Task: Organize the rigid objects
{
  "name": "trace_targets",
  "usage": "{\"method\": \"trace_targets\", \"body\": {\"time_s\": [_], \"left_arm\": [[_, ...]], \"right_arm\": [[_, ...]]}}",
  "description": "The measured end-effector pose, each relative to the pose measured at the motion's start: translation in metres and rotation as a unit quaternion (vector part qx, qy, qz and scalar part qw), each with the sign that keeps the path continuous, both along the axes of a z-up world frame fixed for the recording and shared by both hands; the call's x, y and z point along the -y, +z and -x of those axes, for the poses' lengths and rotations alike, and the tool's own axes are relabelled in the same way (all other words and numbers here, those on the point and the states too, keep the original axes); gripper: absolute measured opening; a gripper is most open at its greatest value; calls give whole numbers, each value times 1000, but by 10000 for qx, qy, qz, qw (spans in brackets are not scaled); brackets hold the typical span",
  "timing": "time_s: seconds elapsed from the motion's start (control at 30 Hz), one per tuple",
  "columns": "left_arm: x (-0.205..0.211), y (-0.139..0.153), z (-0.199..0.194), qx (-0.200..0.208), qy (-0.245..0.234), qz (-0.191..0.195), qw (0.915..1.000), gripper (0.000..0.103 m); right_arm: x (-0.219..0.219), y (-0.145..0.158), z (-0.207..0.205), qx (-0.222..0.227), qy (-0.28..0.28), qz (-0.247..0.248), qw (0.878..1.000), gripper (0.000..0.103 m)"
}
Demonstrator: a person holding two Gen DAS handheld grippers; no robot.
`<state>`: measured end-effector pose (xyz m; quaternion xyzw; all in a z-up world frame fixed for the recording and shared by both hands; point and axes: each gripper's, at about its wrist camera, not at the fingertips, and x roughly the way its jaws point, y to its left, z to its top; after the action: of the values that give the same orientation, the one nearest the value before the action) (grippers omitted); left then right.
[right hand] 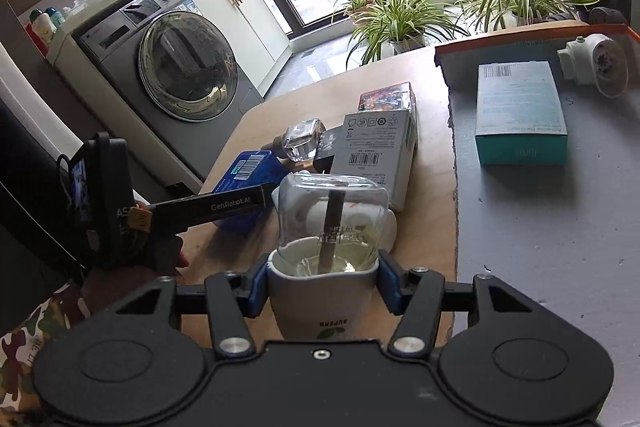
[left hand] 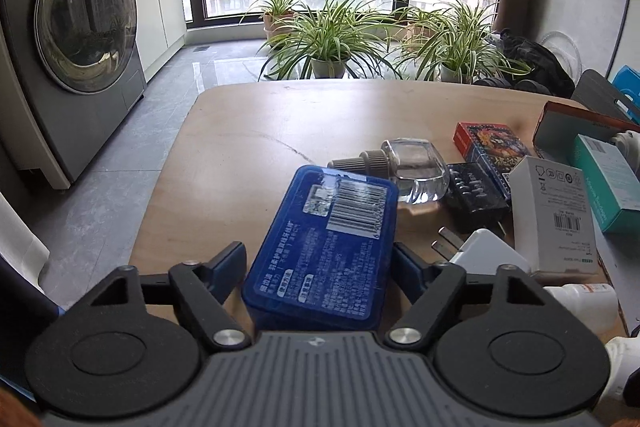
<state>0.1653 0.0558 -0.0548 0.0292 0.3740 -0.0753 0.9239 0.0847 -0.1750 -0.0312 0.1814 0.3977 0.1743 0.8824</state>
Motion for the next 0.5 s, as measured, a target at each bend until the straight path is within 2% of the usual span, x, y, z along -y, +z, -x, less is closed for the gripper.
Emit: {"method": "trace_targets", "body": {"time_s": [0.03,0.2,0.5], "left_arm": [[0,2,2,-8,8,45,10000,63],[-3,17,19,54,132,208,9997,63],[2,52,77,337,158,519,9980,63]], "right_arm": [[2,2,2,36,-15,-1,10000,66],[8,17,13,279,-57,86,9996,66],[32,39,43,585,-331,137,9976,66]]}}
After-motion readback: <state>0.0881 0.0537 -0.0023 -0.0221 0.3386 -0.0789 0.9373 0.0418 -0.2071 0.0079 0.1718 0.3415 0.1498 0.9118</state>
